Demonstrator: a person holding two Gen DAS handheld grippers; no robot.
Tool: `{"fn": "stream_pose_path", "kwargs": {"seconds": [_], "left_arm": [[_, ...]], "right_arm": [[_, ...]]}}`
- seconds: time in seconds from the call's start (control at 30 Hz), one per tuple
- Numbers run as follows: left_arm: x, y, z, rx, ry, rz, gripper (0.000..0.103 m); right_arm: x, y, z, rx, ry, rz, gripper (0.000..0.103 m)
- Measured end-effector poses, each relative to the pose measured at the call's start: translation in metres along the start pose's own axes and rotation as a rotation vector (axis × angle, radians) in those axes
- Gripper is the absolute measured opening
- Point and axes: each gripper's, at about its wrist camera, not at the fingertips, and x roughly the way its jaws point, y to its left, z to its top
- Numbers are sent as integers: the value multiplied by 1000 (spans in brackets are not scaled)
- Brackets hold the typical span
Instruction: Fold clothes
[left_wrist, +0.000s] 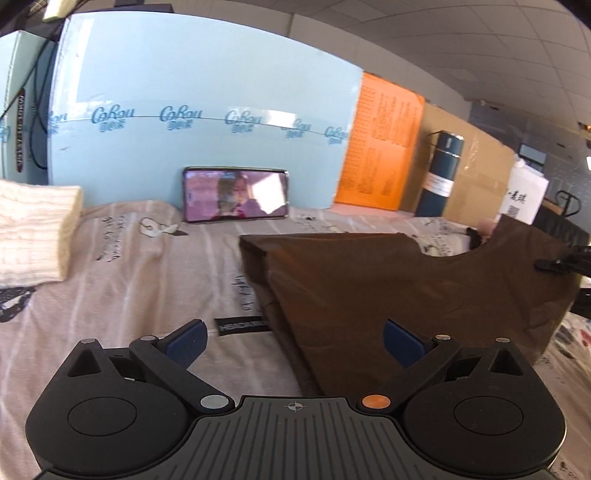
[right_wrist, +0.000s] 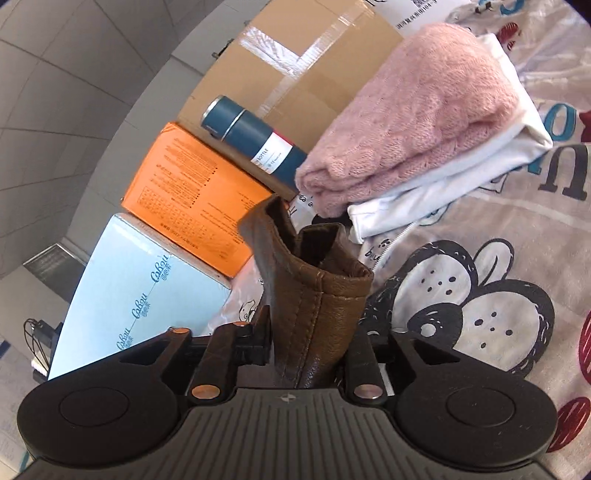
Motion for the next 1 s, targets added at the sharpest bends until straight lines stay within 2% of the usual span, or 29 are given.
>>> {"fn": "stream_pose_path", "kwargs": {"seconds": [0.03,0.1,0.13,0.23,0.3,0.37,0.47,0.6,0.8,1.0], "left_arm": [[1,1,0,4,7,16,102],[1,0,4,31,-4,28,102],[1,-1,9,53,-18,36,102],[6,-7,31,130,-76,70,102],[22,-6,44,179,-92,121,102],[46,0,52,186,-68,174,102],[79,12,55,146,2,183,101],[94,21,48,98,60,148,102],[92,27,47,61,54,133,102],[85,31,49,19,11,113,102]], "right_arm": [[0,-3,-1,13,-7,-5,35],[-2,1,-1,0,-30,1,30],[-4,7,-1,-22,-44,25,23],[-7,35,1,-92,-58,87,22],[-5,53,-1,-136,-53,114,21],[-1,72,-5,-182,-42,138,21],[4,98,-16,-246,-4,195,21],[13,132,-39,-348,71,277,21],[41,173,-99,-515,272,372,21],[56,177,-152,-663,415,324,22]]}}
